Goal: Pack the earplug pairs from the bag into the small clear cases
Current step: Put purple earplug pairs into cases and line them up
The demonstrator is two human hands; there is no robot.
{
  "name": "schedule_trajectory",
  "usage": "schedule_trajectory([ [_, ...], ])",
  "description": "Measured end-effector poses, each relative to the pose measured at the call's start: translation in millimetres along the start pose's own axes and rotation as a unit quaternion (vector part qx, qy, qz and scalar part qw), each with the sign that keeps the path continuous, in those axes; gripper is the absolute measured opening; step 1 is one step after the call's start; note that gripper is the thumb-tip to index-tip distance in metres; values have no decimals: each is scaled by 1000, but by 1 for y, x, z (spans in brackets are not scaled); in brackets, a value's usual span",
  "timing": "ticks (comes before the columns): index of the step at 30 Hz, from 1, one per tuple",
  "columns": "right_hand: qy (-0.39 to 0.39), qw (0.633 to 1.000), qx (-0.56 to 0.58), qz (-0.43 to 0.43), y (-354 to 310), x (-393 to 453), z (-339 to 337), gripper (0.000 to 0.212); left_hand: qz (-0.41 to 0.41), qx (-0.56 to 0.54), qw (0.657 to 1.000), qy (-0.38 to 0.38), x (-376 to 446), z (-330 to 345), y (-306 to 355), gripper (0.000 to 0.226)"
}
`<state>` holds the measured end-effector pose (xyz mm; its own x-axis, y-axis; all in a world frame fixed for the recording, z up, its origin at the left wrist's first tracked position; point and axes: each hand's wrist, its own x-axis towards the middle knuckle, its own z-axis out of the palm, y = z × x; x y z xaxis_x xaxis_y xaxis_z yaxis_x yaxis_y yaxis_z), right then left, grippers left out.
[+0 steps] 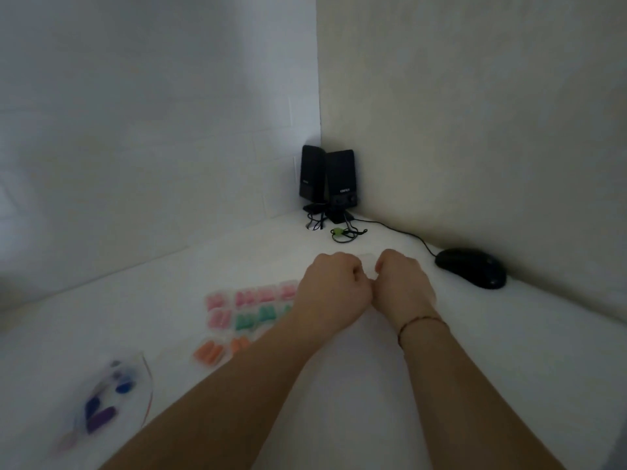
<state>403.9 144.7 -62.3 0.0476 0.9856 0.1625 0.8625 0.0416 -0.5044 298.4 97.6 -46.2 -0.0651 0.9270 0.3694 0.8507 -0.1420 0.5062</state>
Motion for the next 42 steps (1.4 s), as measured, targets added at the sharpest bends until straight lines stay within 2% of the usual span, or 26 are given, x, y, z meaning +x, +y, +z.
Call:
schedule_trajectory([
  [3,99,987,110,-58,-18,-9,-15,28,-67,-155,985,46,-9,-25,3,24],
  [5,161,944,233,-167,-36,-25,-21,26,-118,-288,949,60,-21,-48,0,23],
  [6,166,919,276,-226,-46,-35,-23,25,-135,-333,931,62,-29,-60,-4,24],
  [9,119,860,335,-367,-68,-65,-26,23,-174,-407,896,22,-63,-92,-22,46],
  [11,77,824,376,-418,-77,-81,-23,23,-200,-481,853,-32,-83,-108,-36,61],
  [13,29,796,423,-433,-85,-96,-17,22,-174,-566,803,-62,-97,-118,-49,63],
  [16,-125,732,536,-402,-94,-113,-10,17,-125,-627,767,-57,-108,-121,-62,58],
  [17,-149,723,543,-401,-95,-116,-9,17,-119,-641,757,-49,-110,-121,-64,56],
  [18,-129,733,517,-423,-95,-117,-8,18,-117,-656,745,-39,-112,-120,-65,54],
  [21,22,780,387,-492,-91,-113,-7,24,-107,-683,723,-6,-114,-116,-68,47],
  [24,108,785,349,-500,-91,-110,-6,20,-105,-685,721,22,-114,-114,-72,53],
  [28,121,781,350,-503,-89,-108,-7,12,-89,-716,692,23,-114,-114,-77,39],
  [32,137,793,333,-491,-87,-108,-7,13,-96,-711,695,36,-114,-111,-80,42],
  [35,141,796,326,-491,-87,-109,-7,14,-95,-706,701,23,-114,-110,-81,33],
  [38,151,802,312,-486,-89,-109,-7,10,-100,-703,703,21,-115,-110,-81,38],
  [42,147,812,293,-483,-90,-108,-7,14,-118,-681,722,24,-115,-108,-80,46],
])
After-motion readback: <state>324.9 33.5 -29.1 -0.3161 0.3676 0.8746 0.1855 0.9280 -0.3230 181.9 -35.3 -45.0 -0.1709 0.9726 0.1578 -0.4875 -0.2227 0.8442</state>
